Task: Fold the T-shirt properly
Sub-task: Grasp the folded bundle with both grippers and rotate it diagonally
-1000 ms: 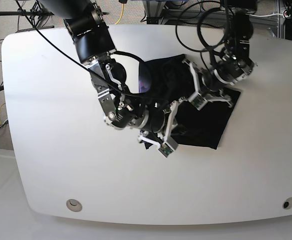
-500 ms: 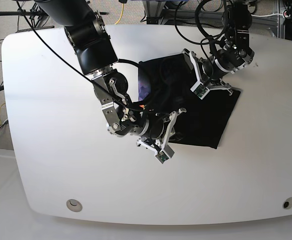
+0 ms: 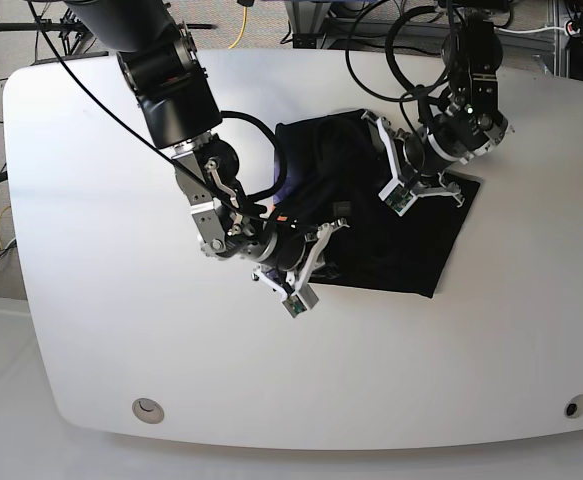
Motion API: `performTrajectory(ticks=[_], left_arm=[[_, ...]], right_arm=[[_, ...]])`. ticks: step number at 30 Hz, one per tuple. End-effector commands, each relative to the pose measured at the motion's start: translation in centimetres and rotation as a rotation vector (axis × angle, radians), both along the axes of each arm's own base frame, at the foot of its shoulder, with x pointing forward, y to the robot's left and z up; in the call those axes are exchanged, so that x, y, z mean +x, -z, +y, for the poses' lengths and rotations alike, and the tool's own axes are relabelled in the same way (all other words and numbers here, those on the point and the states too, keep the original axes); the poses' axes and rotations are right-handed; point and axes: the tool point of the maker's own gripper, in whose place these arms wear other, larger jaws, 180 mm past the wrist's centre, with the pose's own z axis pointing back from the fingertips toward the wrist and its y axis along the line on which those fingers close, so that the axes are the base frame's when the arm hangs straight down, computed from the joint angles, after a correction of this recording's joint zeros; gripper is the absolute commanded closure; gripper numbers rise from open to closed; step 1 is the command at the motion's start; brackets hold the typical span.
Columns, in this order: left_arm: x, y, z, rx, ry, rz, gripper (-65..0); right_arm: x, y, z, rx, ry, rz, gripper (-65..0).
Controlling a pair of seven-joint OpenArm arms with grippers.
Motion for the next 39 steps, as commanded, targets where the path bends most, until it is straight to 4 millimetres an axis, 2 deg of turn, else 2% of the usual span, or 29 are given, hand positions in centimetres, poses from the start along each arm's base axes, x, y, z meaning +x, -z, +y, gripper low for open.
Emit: performTrajectory(ticks=[1,4,6,14,16,22,24,26,32,34,36,39], left_arm=[[1.4,-1.1,-0.3,-0.031,0.003,-0.044,-6.4],[2.0,-1.0,-0.1,-0.026,0.001,-0.042,-6.4],[2.3,-0.3,0.3,-0.012,-0.007,-0.016,-4.3],[2.9,-0.4,1.1,-0.028,-0.019,-0.044,-2.0],[3.4,-0.8,3.0,-0.02,-0.053,-0.075,-2.5],[4.0,-1.4,5.3,-0.018,-0.099,-0.113,-2.1],[4.2,-1.7,5.9,-0.014,-0.11,-0.125,-2.0],[4.5,-3.0,6.7,-0.013,-0.133,-0.161,-2.0],[5.0,-3.9,7.8,0.015,-0.146,-0.177,-2.2],[5.4,-4.1,8.0,0.023,-0.145,-0.183,-2.4],[6.6,-4.4,8.2,0.025,-0.141,-0.193,-3.0],[7.2,-3.6,7.8,0.013,-0.133,-0.171,-3.0]], right_arm=[[0.6,-0.7,-0.5,0.019,0.012,-0.023,0.0],[0.4,-0.1,-1.2,0.011,0.02,-0.016,0.0],[-0.4,0.9,-2.8,-0.009,0.031,-0.009,0.0],[-1.2,2.7,-5.7,-0.03,0.083,-0.008,0.0],[-1.0,3.5,-8.5,-0.079,0.127,-0.026,0.0],[-1.4,4.3,-11.0,-0.145,0.169,-0.041,-0.1],[-1.5,4.4,-11.4,-0.158,0.174,-0.043,-0.1],[-0.7,3.9,-11.2,-0.157,0.179,-0.04,0.0],[-0.1,2.9,-10.1,-0.155,0.172,-0.036,0.0],[-0.4,3.0,-9.7,-0.164,0.16,-0.028,0.0],[-1.3,2.9,-9.3,-0.185,0.148,-0.042,-0.4],[-2.0,2.9,-9.3,-0.199,0.14,-0.047,-0.4]])
